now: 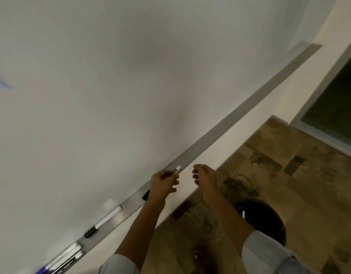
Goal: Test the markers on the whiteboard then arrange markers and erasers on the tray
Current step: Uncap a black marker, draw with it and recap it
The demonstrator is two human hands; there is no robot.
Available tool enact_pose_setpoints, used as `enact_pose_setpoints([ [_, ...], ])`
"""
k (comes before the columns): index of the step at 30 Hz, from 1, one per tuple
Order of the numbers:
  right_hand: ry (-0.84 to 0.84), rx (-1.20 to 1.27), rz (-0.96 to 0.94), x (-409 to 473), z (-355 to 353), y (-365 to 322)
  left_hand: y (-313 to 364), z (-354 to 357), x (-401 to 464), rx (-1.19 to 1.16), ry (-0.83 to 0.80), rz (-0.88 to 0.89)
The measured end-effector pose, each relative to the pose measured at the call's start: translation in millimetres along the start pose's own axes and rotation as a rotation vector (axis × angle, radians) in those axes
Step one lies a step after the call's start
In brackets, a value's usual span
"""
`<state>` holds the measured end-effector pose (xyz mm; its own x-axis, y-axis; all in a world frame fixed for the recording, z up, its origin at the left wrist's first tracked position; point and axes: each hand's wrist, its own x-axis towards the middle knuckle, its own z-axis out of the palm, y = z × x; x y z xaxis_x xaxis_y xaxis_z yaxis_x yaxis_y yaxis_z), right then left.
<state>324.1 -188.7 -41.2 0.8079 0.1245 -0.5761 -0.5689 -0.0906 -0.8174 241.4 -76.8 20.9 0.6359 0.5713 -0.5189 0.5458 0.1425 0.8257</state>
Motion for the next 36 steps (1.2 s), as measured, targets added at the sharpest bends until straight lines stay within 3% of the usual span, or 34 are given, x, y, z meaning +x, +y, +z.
enact_pose_setpoints([
  [3, -0.182, -0.498, -0.41, -12.2, 49.4, 6.5, -19.3, -50.5, -4.5, -0.098, 0.161, -0.087],
  [6, -0.225, -0.814, -0.587, -19.3, 83.8, 16.7, -39.4, -91.0, -13.9, -0.227, 0.258, -0.167],
  [10, -0.148, -1.103, -0.487, -16.5, 106.7, 13.9, -60.9, -124.2, -32.0, -0.338, 0.315, -0.215],
  [15, -0.195, -1.134, -0.365, -2.3, 122.9, 4.9, -77.6, -143.4, -49.2, -0.422, 0.333, -0.232],
  [22, -0.179, -0.889, -0.194, -6.1, 115.8, -16.7, -75.7, -147.1, -59.5, -0.483, 0.299, -0.2],
  [25, -0.251, -0.49, -0.114, -27.4, 112.1, -32.2, -62.7, -145.5, -61.2, -0.518, 0.282, -0.154],
  [30, -0.511, 0.176, 0.087, -109.7, 128.1, -63.8, -27.3, -143.7, -70.0, -0.725, 0.21, -0.056],
  [33, -0.625, 0.272, 0.038, -175.5, 144.7, -71.7, -1.5, -149.4, -89.7, -0.951, 0.202, 0.16],
  [36, -0.735, 0.173, -0.133, -231.2, 155.7, -65.7, 23.5, -171.1, -119.7, -1.102, 0.247, 0.342],
])
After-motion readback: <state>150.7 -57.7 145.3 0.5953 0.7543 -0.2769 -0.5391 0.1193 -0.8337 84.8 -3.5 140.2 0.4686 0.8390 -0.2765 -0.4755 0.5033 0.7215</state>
